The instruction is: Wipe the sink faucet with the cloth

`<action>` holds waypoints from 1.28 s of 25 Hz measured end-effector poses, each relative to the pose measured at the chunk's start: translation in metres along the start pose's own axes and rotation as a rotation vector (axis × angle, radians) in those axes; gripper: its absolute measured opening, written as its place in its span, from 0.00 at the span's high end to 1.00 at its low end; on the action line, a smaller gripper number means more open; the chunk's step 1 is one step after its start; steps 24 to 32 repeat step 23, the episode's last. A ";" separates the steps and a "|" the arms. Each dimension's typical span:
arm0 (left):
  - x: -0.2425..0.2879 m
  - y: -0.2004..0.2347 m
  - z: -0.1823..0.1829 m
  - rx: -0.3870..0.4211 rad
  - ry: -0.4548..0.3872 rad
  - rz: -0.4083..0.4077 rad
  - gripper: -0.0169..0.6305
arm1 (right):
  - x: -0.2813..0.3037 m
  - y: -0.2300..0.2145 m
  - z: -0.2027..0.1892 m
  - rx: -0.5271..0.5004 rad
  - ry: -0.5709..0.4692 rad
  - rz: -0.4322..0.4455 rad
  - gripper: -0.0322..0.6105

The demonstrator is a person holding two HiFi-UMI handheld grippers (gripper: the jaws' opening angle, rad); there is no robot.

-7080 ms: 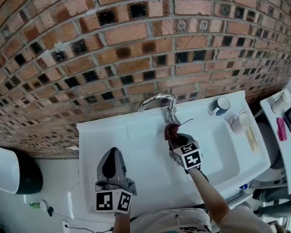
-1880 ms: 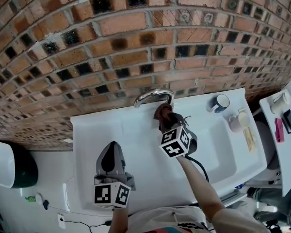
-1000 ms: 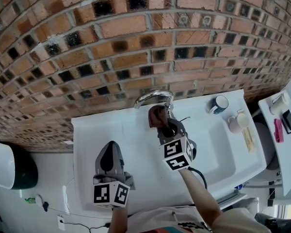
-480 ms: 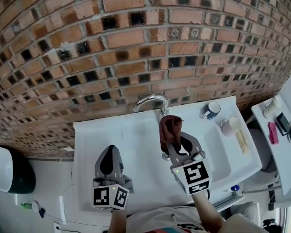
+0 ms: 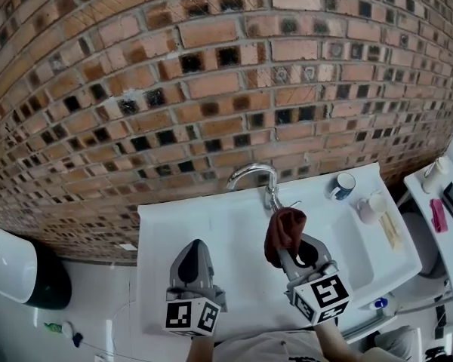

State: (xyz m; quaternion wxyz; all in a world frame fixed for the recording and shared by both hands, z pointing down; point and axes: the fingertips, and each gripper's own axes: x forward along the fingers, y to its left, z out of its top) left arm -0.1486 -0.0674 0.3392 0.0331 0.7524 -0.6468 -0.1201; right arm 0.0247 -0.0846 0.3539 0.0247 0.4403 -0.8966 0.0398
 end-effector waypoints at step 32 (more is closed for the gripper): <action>-0.007 0.000 0.005 0.019 0.021 -0.015 0.97 | 0.002 0.019 0.009 0.025 -0.011 0.062 0.88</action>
